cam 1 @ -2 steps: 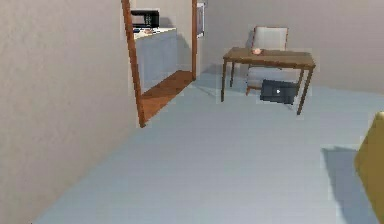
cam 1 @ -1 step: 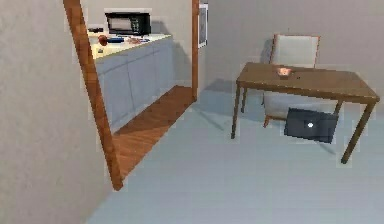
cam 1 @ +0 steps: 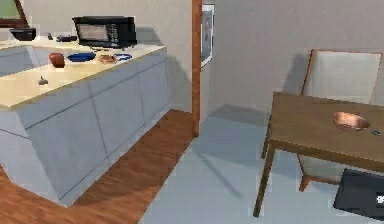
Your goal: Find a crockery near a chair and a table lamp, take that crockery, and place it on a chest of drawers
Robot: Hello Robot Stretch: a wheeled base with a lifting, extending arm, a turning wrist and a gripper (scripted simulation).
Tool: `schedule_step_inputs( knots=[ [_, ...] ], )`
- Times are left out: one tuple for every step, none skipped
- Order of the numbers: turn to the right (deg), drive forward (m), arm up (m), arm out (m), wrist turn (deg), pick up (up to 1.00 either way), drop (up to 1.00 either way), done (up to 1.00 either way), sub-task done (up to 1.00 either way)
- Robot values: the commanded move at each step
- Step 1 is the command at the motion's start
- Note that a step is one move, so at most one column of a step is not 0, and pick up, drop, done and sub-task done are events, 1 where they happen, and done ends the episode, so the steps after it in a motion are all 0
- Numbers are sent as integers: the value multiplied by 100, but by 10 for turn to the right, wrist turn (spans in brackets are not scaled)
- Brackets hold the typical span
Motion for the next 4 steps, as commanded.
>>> schedule_step_inputs(
  knots=[
    [0, 55, 0, 0, 0, 0, 0, 0, 0],
    [-450, 0, 0, 0, 0, 0, 0, 0, 0],
    [-210, 0, 0, 0, 0, 0, 0, 0, 0],
    [0, 70, 0, 0, 0, 0, 0, 0, 0]
  ],
)
